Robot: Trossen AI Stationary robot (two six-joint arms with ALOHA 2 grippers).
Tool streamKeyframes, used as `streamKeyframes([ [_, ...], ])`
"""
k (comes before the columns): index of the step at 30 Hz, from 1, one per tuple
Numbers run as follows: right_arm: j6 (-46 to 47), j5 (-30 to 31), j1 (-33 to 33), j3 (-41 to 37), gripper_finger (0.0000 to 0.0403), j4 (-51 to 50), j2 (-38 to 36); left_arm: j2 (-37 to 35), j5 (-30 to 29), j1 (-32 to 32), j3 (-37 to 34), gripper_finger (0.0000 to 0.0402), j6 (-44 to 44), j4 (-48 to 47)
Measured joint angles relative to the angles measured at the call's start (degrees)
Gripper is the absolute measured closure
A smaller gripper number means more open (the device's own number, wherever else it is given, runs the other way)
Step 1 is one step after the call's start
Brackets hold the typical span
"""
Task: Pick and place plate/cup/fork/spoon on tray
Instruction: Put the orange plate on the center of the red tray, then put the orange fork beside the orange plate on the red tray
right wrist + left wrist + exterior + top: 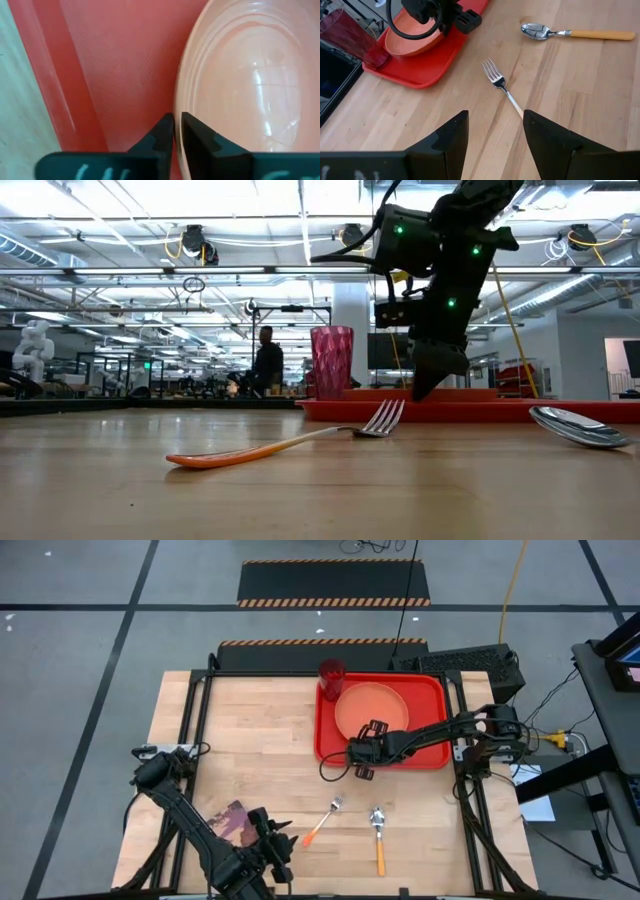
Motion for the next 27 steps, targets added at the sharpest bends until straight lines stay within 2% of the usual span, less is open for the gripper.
streamKeyframes([
  [11,0.51,-1.29,0.55,0.0,0.0306,1.26,-0.09,0.0,-0.64,0.0,0.0,0.0211,0.16,0.0],
  [18,0.44,-1.24,2.96,0.0,0.0287,1.12,-4.85,0.0,-1.54,1.46,0.0,0.021,-0.61,2.2],
  [23,2.54,-1.24,5.99,0.0,0.0287,0.46,-10.53,0.51,-0.94,4.04,-0.02,0.021,5.57,8.47],
  [27,5.19,-1.18,9.11,0.0,0.0286,-1.3,-14.81,1.82,2.25,5.88,-0.02,0.021,10.63,14.65],
])
